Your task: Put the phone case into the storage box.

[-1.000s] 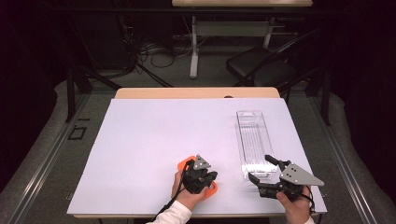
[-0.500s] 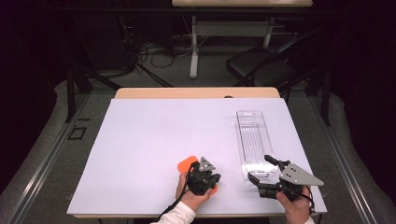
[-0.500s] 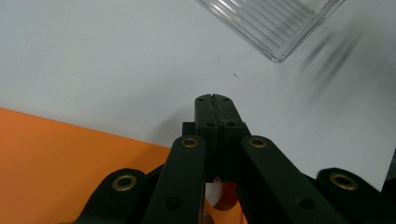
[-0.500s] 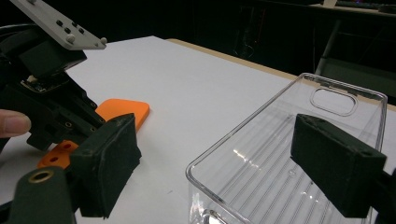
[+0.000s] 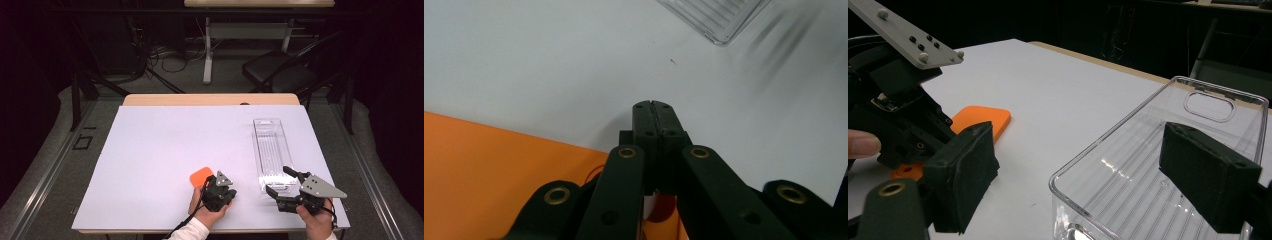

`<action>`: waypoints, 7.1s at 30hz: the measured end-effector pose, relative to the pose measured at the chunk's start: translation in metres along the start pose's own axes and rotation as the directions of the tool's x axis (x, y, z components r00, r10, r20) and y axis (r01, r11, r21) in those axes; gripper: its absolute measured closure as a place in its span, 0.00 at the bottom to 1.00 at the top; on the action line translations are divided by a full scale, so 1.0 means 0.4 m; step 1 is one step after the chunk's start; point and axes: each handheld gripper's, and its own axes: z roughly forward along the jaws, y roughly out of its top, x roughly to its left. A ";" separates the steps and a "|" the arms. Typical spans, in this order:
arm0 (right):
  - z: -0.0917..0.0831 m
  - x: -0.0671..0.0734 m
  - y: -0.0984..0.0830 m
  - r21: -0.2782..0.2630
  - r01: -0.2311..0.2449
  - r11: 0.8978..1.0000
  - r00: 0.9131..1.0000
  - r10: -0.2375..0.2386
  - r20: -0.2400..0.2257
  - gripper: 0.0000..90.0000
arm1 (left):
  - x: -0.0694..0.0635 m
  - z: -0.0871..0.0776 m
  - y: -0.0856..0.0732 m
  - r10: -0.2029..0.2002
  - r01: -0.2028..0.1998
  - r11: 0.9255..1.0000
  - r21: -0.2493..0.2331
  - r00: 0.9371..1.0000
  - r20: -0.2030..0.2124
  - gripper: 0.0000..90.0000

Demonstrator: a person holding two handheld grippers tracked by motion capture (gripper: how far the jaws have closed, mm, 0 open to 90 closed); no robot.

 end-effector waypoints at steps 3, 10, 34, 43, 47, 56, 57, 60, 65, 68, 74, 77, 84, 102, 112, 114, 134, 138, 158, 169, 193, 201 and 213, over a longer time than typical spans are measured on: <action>-0.001 0.000 0.000 0.004 0.001 1.000 1.000 -0.001 -0.004 0.16 | 0.002 -0.005 -0.003 0.004 -0.004 1.000 0.005 1.000 0.000 1.00; 0.000 0.000 0.000 0.005 0.002 1.000 1.000 -0.002 -0.002 0.16 | 0.015 -0.029 -0.020 -0.001 0.001 1.000 0.011 1.000 0.004 1.00; 0.000 0.001 0.000 0.005 0.001 1.000 1.000 -0.001 -0.002 0.16 | 0.040 -0.114 -0.089 0.004 -0.003 0.999 0.051 1.000 -0.021 1.00; 0.003 0.004 -0.001 0.004 -0.003 1.000 1.000 0.003 -0.003 0.16 | 0.076 -0.157 -0.120 -0.014 0.017 0.998 0.065 0.999 -0.050 1.00; 0.002 0.004 -0.001 0.007 -0.003 1.000 1.000 0.003 -0.002 0.16 | 0.091 -0.174 -0.134 -0.029 0.033 0.998 0.062 0.997 -0.065 1.00; 0.003 0.004 -0.001 0.008 0.000 1.000 1.000 0.000 0.000 0.16 | 0.122 -0.211 -0.161 -0.070 0.077 0.995 0.064 0.992 -0.105 1.00; 0.003 0.004 -0.001 0.008 0.000 1.000 1.000 0.000 0.001 0.16 | 0.123 -0.213 -0.165 -0.071 0.078 0.995 0.056 0.990 -0.121 1.00; 0.003 0.003 -0.001 0.010 0.001 1.000 1.000 -0.001 0.000 0.16 | 0.130 -0.226 -0.174 -0.077 0.085 0.994 0.061 0.988 -0.135 1.00; 0.003 0.004 -0.001 0.010 0.005 1.000 1.000 -0.005 0.000 0.16 | 0.149 -0.240 -0.185 -0.105 0.114 0.992 0.050 0.983 -0.151 1.00; 0.002 0.004 -0.001 0.008 0.003 1.000 1.000 -0.003 -0.001 0.16 | 0.152 -0.244 -0.188 -0.115 0.123 0.991 0.045 0.981 -0.155 1.00; 0.000 0.001 0.000 0.013 0.005 1.000 1.000 -0.005 0.000 0.16 | 0.159 -0.248 -0.191 -0.133 0.141 0.989 0.043 0.979 -0.154 1.00; 0.001 0.001 0.000 0.007 0.008 1.000 1.000 -0.008 0.000 0.16 | 0.159 -0.249 -0.191 -0.129 0.137 0.990 0.040 0.980 -0.154 0.99; 0.003 0.004 0.000 0.008 0.004 1.000 1.000 -0.004 -0.005 0.16 | 0.159 -0.258 -0.188 -0.134 0.135 0.991 -0.004 0.980 -0.146 0.92; 0.006 0.002 -0.002 0.017 0.017 1.000 1.000 -0.017 -0.015 0.16 | 0.185 -0.275 -0.181 -0.085 0.064 0.992 -0.107 0.975 -0.204 0.44; 0.007 0.003 -0.002 0.019 0.014 1.000 1.000 -0.013 -0.020 0.16 | 0.223 -0.296 -0.186 -0.122 0.086 0.982 -0.167 0.967 -0.222 0.42; 0.009 0.003 -0.003 0.018 0.016 1.000 1.000 -0.016 -0.022 0.16 | 0.237 -0.298 -0.188 -0.158 0.121 0.978 -0.172 0.963 -0.220 0.30; 0.010 0.004 -0.003 0.024 0.022 0.999 0.999 -0.021 -0.029 0.16 | 0.267 -0.293 -0.188 -0.194 0.145 0.965 -0.216 0.956 -0.222 0.00; 0.010 0.004 -0.003 0.026 0.021 0.999 0.999 -0.020 -0.030 0.16 | 0.269 -0.291 -0.187 -0.220 0.171 0.959 -0.227 0.953 -0.209 0.00; 0.012 0.005 -0.004 0.032 0.023 0.999 0.999 -0.022 -0.037 0.16 | 0.274 -0.232 -0.180 -0.111 0.090 0.991 -0.103 0.969 -0.221 0.01; 0.014 0.006 -0.005 0.031 0.023 0.999 0.999 -0.022 -0.040 0.16 | 0.270 -0.206 -0.176 -0.074 0.064 0.997 -0.051 0.971 -0.228 0.04; 0.017 0.007 -0.006 0.035 0.027 0.999 0.999 -0.025 -0.043 0.16 | 0.261 -0.191 -0.154 -0.052 0.056 0.998 0.007 0.961 -0.271 0.16; 0.017 0.006 -0.006 0.036 0.027 0.999 0.999 -0.025 -0.043 0.16 | 0.263 -0.192 -0.150 -0.054 0.062 0.998 0.020 0.962 -0.266 0.16; 0.018 0.007 -0.006 0.042 0.024 0.999 0.999 -0.022 -0.042 0.16 | 0.263 -0.193 -0.132 -0.053 0.075 0.995 0.069 0.959 -0.279 0.17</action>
